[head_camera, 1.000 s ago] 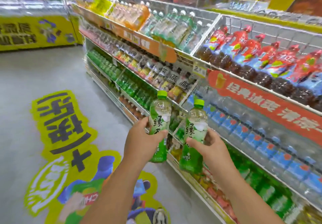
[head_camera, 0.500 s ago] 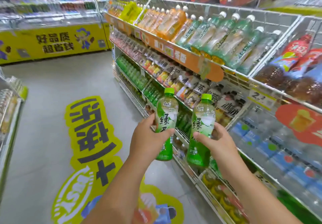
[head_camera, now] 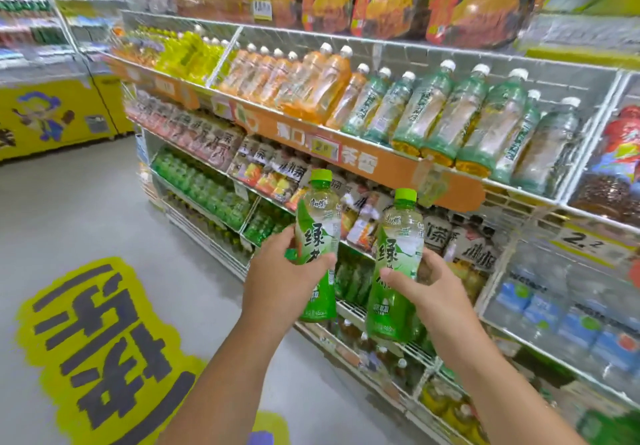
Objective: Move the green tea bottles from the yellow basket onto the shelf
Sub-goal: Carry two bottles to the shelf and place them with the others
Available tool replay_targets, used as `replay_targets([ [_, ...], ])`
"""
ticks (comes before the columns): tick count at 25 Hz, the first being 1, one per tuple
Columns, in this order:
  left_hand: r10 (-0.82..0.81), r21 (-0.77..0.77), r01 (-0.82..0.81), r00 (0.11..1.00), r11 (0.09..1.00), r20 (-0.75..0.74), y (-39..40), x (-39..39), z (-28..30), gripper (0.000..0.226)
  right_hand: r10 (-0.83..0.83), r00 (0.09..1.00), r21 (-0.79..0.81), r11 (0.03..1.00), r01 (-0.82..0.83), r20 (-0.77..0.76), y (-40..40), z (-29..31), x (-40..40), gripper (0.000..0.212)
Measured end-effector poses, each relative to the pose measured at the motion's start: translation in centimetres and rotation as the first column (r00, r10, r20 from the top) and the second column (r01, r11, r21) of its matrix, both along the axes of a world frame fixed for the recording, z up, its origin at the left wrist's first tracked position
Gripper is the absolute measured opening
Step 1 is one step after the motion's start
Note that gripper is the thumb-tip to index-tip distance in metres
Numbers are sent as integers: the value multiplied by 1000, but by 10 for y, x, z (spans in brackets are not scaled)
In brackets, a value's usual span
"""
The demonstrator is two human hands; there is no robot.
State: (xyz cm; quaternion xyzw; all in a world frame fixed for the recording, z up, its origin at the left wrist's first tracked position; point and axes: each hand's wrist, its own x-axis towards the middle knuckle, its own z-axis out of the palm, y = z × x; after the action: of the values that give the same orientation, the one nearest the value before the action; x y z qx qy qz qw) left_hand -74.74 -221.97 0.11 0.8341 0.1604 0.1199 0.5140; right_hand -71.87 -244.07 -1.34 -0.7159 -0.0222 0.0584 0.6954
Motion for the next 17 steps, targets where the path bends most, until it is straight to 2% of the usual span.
replay_targets([
  [2, -68, -23, 69, 997, 997, 25, 22, 17, 15, 34, -79, 997, 8, 997, 79, 17, 21, 8, 4, 85],
  [3, -103, -23, 104, 994, 994, 40, 30, 26, 18, 37, -121, 993, 11, 993, 121, 10, 29, 13, 6, 85],
  [6, -158, 33, 156, 986, 987, 60, 44, 49, 23, 69, -141, 990, 0, 990, 141, 10, 44, 26, 10, 51],
  [8, -196, 40, 193, 978, 980, 71, 49, 65, 17, 83, -139, 990, -19, 990, 140, 40, 50, 26, 22, 45],
  [12, -224, -1, 225, 972, 974, 73, 46, 95, 4, 91, -153, 988, -30, 988, 153, 26, 57, 23, 52, 42],
  [15, -221, -29, 221, 975, 975, 17, 43, 119, -15, 84, -144, 989, -35, 989, 144, -10, 53, 1, 75, 42],
  [17, -241, -50, 239, 970, 970, -36, 44, 137, -36, 68, -168, 986, -64, 984, 167, -8, 54, -18, 86, 61],
])
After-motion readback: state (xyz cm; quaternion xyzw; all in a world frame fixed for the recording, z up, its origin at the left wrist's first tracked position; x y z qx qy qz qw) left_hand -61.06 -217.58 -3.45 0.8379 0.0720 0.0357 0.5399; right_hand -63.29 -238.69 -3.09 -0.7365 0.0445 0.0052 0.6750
